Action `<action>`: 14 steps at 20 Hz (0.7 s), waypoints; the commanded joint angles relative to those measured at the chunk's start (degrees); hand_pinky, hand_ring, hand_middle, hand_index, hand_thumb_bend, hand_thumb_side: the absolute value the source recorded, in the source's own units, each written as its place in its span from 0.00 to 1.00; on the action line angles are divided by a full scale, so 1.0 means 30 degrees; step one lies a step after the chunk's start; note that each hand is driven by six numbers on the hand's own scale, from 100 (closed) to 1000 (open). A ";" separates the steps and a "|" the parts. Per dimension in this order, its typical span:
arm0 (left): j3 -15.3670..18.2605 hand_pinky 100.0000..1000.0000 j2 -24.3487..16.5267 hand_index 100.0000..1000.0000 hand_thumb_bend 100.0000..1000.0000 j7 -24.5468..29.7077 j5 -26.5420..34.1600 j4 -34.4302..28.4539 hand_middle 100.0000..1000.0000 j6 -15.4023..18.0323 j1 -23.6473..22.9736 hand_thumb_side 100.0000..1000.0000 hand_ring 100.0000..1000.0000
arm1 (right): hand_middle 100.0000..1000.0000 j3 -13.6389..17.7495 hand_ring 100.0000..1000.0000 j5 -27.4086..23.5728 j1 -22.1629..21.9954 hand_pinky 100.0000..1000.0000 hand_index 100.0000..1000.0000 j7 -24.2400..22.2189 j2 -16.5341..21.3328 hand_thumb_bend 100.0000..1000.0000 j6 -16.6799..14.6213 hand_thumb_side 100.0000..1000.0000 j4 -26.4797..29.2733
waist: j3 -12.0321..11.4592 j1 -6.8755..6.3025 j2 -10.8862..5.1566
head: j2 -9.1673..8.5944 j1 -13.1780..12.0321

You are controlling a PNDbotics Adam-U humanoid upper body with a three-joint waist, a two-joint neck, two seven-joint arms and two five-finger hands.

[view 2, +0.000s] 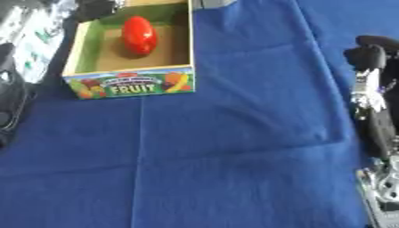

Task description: Pick up objects on the table and place them in the box.

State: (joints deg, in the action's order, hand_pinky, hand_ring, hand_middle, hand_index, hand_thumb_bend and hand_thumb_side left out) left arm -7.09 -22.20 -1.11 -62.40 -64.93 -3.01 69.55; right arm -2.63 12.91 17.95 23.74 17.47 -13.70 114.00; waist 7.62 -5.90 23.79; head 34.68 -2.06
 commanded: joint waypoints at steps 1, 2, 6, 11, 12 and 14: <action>0.0559 0.69 -0.0932 0.92 0.32 -0.0799 0.0916 -0.1727 0.76 0.0032 0.0198 1.00 0.81 | 0.49 0.0254 0.61 -0.0323 -0.0125 0.65 0.67 -0.0034 0.0453 0.00 -0.0911 0.63 0.0196 | -0.0180 0.0211 -0.0681 | 0.0241 0.0106; 0.0677 0.68 -0.1027 0.92 0.33 -0.1052 0.1178 -0.2152 0.75 0.0113 0.0083 1.00 0.80 | 0.49 0.0313 0.61 -0.0447 -0.0221 0.65 0.67 -0.0084 0.0453 0.00 -0.1173 0.63 0.0196 | -0.0250 0.0234 -0.0714 | 0.0284 0.0135; 0.1043 0.67 -0.1522 0.92 0.34 -0.2027 0.2160 -0.3748 0.75 0.0610 -0.0751 1.00 0.79 | 0.49 0.0523 0.61 -0.0950 -0.0590 0.65 0.67 -0.0354 0.0416 0.00 -0.2155 0.63 0.0196 | -0.0538 0.0303 -0.0844 | 0.0449 0.0348; 0.2096 0.59 -0.2106 0.93 0.35 -0.3332 0.3466 -0.5872 0.73 0.1167 -0.2455 0.97 0.74 | 0.49 0.1045 0.60 -0.1435 -0.0960 0.65 0.66 -0.0383 0.0411 0.00 -0.3148 0.63 0.0196 | -0.1179 0.0450 -0.0996 | 0.0517 0.1044; 0.2339 0.59 -0.2113 0.93 0.35 -0.3609 0.3743 -0.6322 0.73 0.1297 -0.2898 0.97 0.74 | 0.49 0.1105 0.60 -0.1479 -0.0993 0.65 0.66 -0.0377 0.0412 0.00 -0.3197 0.63 0.0196 | -0.1247 0.0459 -0.1017 | 0.0545 0.1094; 0.2523 0.52 -0.2106 0.92 0.34 -0.4152 0.4286 -0.7204 0.69 0.1362 -0.3775 0.99 0.69 | 0.49 0.1170 0.60 -0.1542 -0.1000 0.65 0.67 -0.0381 0.0388 0.00 -0.3234 0.63 0.0196 | -0.1328 0.0488 -0.1024 | 0.0553 0.1131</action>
State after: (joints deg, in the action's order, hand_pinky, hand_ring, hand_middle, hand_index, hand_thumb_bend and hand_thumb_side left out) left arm -0.82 -26.75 -12.44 -50.68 -84.10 0.86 57.58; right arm 0.35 8.73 14.62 22.60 17.51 -23.00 113.95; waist 3.68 -4.67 22.17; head 35.96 1.06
